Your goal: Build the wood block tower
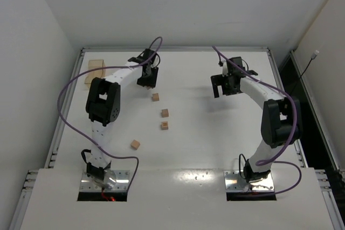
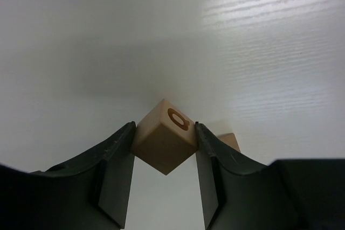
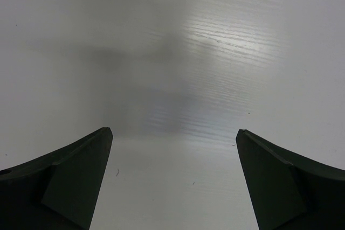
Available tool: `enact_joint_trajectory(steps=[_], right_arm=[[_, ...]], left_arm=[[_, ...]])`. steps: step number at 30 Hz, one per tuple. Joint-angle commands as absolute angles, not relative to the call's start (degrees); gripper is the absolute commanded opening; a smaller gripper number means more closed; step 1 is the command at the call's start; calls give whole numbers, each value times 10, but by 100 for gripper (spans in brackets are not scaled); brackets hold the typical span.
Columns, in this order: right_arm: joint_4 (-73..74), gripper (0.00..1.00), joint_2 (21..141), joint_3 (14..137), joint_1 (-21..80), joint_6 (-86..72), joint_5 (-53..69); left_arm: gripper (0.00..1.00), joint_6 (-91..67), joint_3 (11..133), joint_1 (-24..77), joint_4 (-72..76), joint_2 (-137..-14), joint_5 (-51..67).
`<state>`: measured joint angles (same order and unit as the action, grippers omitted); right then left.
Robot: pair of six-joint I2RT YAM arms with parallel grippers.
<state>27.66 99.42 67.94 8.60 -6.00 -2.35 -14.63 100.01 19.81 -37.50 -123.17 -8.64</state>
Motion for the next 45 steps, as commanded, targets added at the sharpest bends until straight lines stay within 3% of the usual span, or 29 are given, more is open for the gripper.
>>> enact_joint_trajectory(steps=[1, 11, 17, 33, 39, 45], right_arm=[[271, 97, 996, 689, 88, -57, -18], [271, 97, 996, 689, 88, -52, -18], [271, 97, 991, 684, 88, -52, -18], [271, 97, 980, 684, 88, -52, -18], [271, 97, 980, 684, 88, -52, -18], [271, 97, 980, 689, 88, -52, -18]], left_arm=[[0, -141, 1029, 202, -385, -1244, -62], [0, -125, 958, 218, -397, -1236, -9], [0, -120, 851, 260, -377, -1167, 10], [0, -105, 766, 382, -367, -1098, 72], [0, -110, 792, 377, -359, -1081, 14], [0, -116, 900, 352, -392, -1142, -17]])
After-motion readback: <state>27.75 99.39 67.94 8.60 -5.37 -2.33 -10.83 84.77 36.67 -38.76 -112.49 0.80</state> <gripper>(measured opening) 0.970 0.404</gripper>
